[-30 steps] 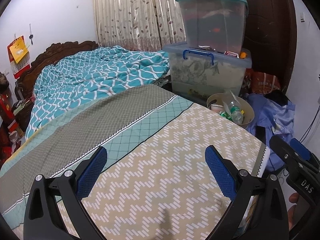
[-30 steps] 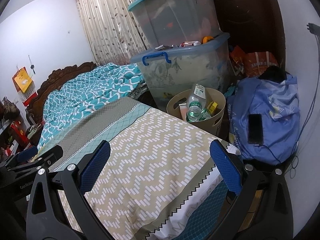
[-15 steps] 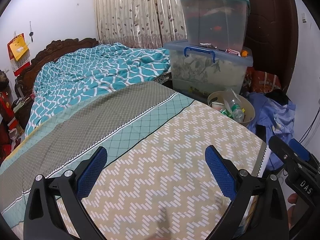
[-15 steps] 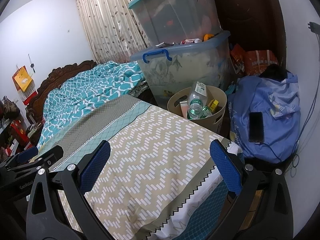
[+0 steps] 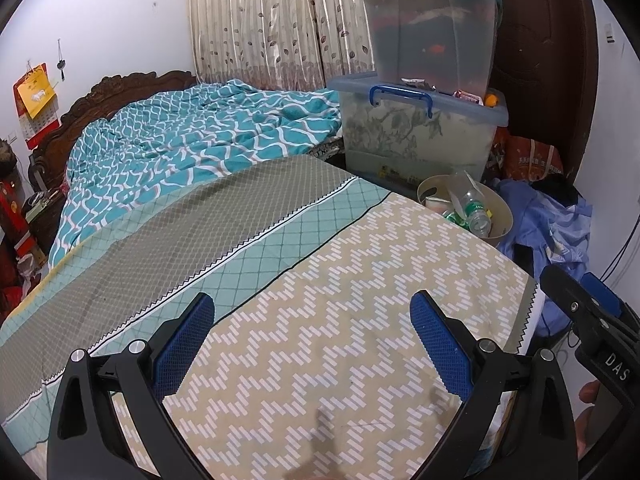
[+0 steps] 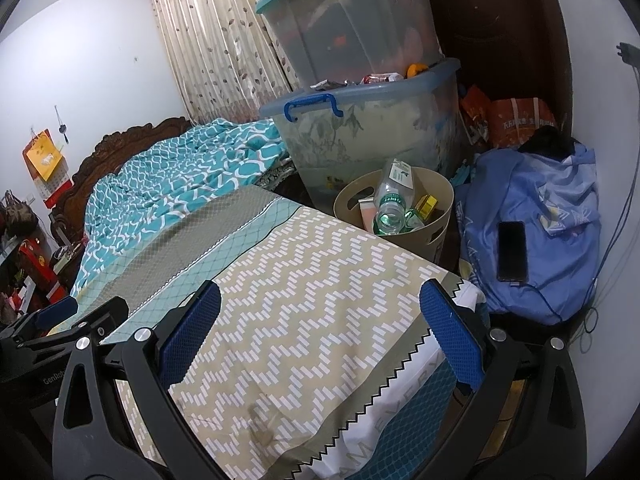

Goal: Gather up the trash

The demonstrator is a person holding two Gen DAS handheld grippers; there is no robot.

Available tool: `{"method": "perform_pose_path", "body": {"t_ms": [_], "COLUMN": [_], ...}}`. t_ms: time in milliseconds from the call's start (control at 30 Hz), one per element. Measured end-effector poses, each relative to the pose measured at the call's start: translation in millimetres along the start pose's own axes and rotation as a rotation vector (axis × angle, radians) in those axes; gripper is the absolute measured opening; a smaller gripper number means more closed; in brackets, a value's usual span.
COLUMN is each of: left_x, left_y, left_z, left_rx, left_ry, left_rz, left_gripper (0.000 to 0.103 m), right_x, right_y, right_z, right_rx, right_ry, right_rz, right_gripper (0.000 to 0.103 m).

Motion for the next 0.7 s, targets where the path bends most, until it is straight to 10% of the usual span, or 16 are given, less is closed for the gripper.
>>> {"method": "perform_pose_path", "body": {"t_ms": [700], "left_x": [-4.5], "left_y": [-3.3], "left_z": [-1.8], "left_rx": [0.002], "left_ry": [0.002], "left_rz": [-0.017], "left_gripper": [0.094], "right_x": [-1.9], "right_y": [-3.2], "right_z": [0.3], "right_rx": [0.001], "right_ry": [0.005], "right_rz": [-0.005], "right_gripper": [0.099]}}
Point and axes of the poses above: each gripper's, at about its wrist camera, not at the fingertips, and y roughly against the way its jaws point, z to its right, x to its top, the point moved 4 cm from there along -y, roughly the way its jaws point, and after that the axes turned 3 degrees about -y, right-handed, at the moved point
